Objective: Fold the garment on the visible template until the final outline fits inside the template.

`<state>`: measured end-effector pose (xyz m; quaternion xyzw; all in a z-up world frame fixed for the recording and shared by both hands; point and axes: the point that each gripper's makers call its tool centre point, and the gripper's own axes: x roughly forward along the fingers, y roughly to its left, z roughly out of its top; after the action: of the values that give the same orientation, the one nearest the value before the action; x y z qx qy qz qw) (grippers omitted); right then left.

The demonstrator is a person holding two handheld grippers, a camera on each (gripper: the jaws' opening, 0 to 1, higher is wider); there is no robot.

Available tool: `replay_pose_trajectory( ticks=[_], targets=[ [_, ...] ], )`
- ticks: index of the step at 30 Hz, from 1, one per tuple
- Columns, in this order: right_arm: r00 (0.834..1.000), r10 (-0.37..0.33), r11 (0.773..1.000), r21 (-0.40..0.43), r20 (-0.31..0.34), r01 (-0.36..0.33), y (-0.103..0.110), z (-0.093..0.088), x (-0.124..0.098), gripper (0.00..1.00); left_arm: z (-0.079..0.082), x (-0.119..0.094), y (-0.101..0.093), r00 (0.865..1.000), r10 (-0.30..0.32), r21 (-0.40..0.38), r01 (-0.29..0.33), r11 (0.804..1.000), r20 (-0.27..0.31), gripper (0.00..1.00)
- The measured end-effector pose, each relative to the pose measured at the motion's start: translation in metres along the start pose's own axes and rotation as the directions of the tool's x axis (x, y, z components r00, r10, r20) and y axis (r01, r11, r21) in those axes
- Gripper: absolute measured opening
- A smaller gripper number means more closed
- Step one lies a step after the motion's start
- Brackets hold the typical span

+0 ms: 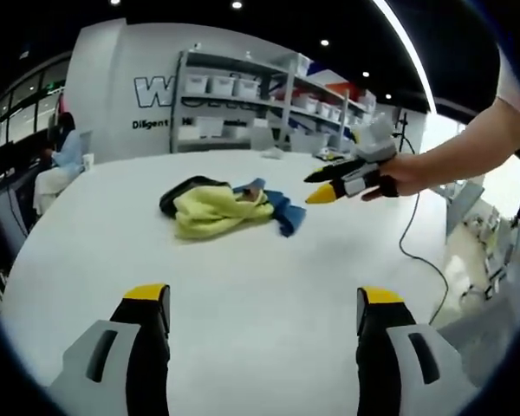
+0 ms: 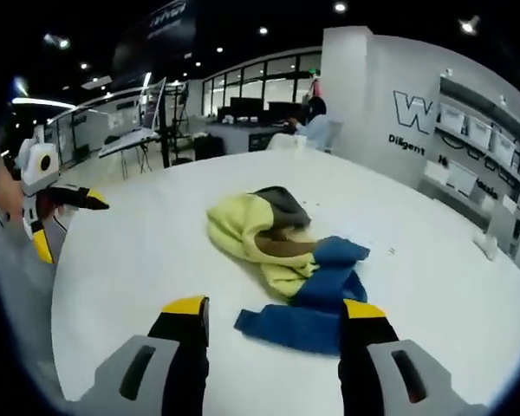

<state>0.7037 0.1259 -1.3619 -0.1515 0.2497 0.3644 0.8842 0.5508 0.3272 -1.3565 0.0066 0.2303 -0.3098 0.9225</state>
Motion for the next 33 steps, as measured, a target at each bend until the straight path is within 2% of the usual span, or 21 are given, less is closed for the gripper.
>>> replay_pose_trajectory(
  ticks=[6, 9, 13, 22, 28, 30, 32, 33],
  targets=[
    [0.998, 0.029, 0.995, -0.098, -0.055, -0.034, -0.029, 0.009, 0.024, 0.48, -0.001, 0.001, 0.002, 1.0, -0.002, 0.004, 0.002, 1.0, -0.007, 0.87],
    [0.996, 0.059, 0.991, -0.115, -0.069, -0.067, -0.036, 0.014, 0.034, 0.46, -0.001, 0.001, 0.003, 1.0, -0.003, 0.005, 0.003, 1.0, -0.011, 0.87],
    [0.994, 0.067, 0.99, -0.117, -0.081, -0.076, -0.048, 0.023, 0.044, 0.43, -0.002, 0.002, 0.005, 1.0, -0.005, 0.009, 0.005, 1.0, -0.018, 0.87],
    [0.981, 0.119, 0.975, -0.169, -0.154, -0.145, -0.065, 0.026, 0.061, 0.33, 0.0, 0.003, 0.012, 1.0, -0.001, 0.012, 0.001, 1.0, -0.026, 0.86],
    [0.964, 0.149, 0.953, -0.23, -0.221, -0.2, -0.071, 0.019, 0.07, 0.29, -0.001, 0.004, 0.014, 0.999, -0.001, 0.012, 0.002, 1.0, -0.036, 0.86],
    [0.963, 0.155, 0.947, -0.245, -0.221, -0.209, -0.072, 0.02, 0.073, 0.27, -0.001, 0.004, 0.014, 0.999, -0.002, 0.012, 0.002, 1.0, -0.036, 0.86],
    [0.956, 0.178, 0.933, -0.268, -0.234, -0.239, -0.07, 0.021, 0.076, 0.25, -0.001, 0.004, 0.015, 0.999, 0.0, 0.011, 0.001, 1.0, -0.036, 0.86],
    [0.947, 0.2, 0.915, -0.299, -0.25, -0.272, -0.067, 0.02, 0.077, 0.22, -0.002, 0.003, 0.015, 0.999, 0.001, 0.011, 0.0, 1.0, -0.036, 0.85]
  ],
)
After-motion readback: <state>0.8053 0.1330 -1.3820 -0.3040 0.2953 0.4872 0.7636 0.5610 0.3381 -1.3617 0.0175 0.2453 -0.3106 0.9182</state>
